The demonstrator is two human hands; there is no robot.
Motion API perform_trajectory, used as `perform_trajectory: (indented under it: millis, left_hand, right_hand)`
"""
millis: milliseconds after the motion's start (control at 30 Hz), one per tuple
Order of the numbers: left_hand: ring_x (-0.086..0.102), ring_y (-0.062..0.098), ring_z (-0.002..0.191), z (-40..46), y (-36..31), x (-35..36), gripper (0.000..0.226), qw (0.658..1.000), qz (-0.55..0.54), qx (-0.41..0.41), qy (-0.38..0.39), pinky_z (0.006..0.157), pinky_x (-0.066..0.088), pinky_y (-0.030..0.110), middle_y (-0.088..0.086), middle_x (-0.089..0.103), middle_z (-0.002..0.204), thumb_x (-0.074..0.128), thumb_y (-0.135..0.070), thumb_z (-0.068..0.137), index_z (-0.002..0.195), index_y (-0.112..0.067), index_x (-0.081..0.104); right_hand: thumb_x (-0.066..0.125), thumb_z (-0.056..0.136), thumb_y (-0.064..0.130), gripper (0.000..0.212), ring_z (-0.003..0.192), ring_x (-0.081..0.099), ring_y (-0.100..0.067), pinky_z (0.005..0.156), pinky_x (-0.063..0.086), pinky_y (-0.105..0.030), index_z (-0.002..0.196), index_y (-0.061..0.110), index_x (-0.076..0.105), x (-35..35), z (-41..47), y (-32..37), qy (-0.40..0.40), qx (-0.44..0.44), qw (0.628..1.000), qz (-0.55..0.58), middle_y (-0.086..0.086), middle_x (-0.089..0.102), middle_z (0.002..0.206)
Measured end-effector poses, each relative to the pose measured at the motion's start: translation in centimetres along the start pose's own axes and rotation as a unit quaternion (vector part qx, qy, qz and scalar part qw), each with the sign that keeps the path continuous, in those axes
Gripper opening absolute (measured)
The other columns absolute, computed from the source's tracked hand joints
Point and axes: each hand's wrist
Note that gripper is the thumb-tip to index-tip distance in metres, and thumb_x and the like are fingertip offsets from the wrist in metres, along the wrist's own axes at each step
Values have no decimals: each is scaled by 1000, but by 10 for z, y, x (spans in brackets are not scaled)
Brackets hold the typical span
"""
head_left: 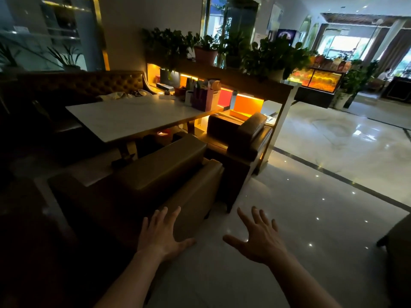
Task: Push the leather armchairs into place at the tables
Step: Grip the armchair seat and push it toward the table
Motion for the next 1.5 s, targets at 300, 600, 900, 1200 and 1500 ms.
perform_trajectory:
  millis: [300, 600, 900, 1200, 1500]
  left_hand:
    - [-8, 27, 151, 134, -18, -12, 114, 999, -19, -32, 12, 121, -3, 52, 2, -6, 166, 37, -96, 62, 152, -44, -11]
    - [-11, 27, 151, 232, 14, 11, 114, 987, -39, -148, 39, 122, -2, 52, 2, -10, 165, 37, -96, 64, 151, -44, -14]
    - [-4, 22, 151, 326, 18, 63, 115, 949, -105, -292, 58, 123, 0, 49, -3, -4, 166, 47, -93, 63, 151, -47, -11]
    - [5, 23, 151, 365, 13, 114, 119, 911, -112, -390, 76, 122, 4, 49, -6, 4, 165, 52, -92, 58, 152, -46, -7]
    - [-4, 19, 151, 359, -5, 137, 109, 905, -82, -417, 16, 122, -5, 48, -8, 5, 165, 47, -88, 68, 154, -42, -3]
  right_hand:
    - [32, 70, 97, 109, 154, -10, -32, 124, 2, -58, 156, 44, -10, -37, 166, -20, 20, -32, 999, -4, -9, -10, 168]
    - [35, 73, 94, 106, 154, -10, -32, 123, 0, -57, 155, 44, -11, -19, 337, 7, 63, -155, 985, -31, -8, -10, 168]
    - [54, 78, 79, 108, 154, -10, -33, 124, 3, -58, 156, 42, -11, 28, 523, 40, 169, -312, 931, -84, -9, -9, 168]
    - [64, 68, 82, 123, 152, -19, -33, 121, -9, -62, 153, 46, -17, 98, 629, 39, 238, -410, 858, -200, -4, -13, 168]
    - [44, 72, 91, 110, 154, -6, -32, 122, -2, -62, 156, 42, -9, 113, 611, 14, 140, -439, 879, -125, -1, 3, 168]
Point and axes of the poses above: each hand's wrist, its own z-axis towards the middle knuckle, its own x-axis out of the palm, y = z × x
